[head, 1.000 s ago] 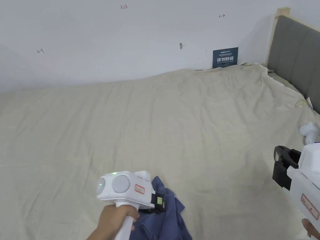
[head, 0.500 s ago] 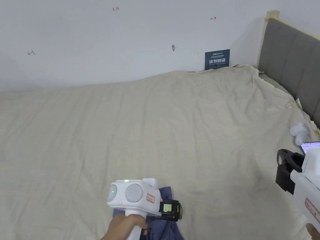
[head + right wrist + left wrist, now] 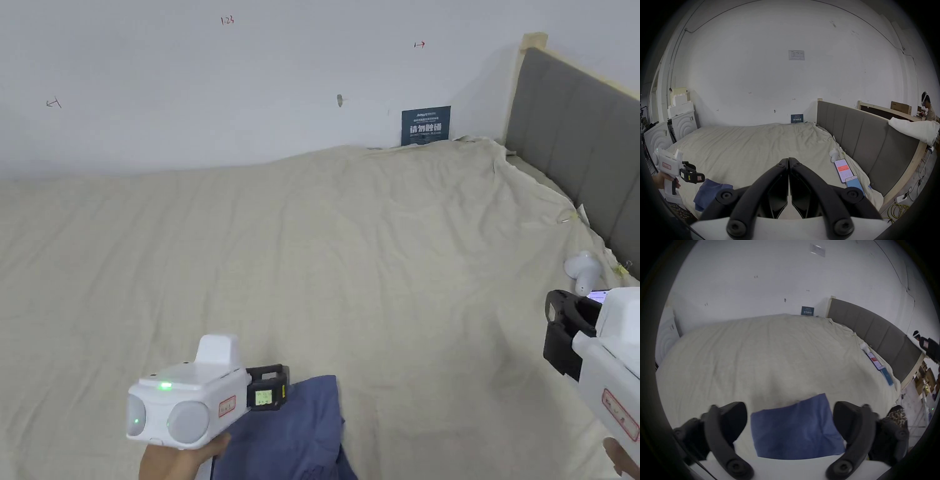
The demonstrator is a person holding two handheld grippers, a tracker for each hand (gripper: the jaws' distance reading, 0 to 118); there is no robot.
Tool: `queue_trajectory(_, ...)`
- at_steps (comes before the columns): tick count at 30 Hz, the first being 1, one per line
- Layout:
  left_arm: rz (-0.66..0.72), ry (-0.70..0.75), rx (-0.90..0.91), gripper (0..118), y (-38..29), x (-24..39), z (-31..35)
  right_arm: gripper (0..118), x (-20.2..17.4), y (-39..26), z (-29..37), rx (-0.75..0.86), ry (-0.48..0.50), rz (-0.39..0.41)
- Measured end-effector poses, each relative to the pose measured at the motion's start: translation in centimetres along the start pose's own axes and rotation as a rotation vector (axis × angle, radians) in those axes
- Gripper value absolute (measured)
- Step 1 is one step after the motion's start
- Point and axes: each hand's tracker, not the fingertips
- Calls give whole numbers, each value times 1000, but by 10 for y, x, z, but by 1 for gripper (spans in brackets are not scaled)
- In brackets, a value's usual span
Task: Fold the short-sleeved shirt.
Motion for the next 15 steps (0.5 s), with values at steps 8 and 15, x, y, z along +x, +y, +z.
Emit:
queue_trajectory(8,-2,20,39,1,-57,3,-27,0,1,-3,-1,-5,-1,-1)
queue_trajectory(15,16,-36,-24,0,-83,36,-52,0,0,-5,1,-23,-6,-7)
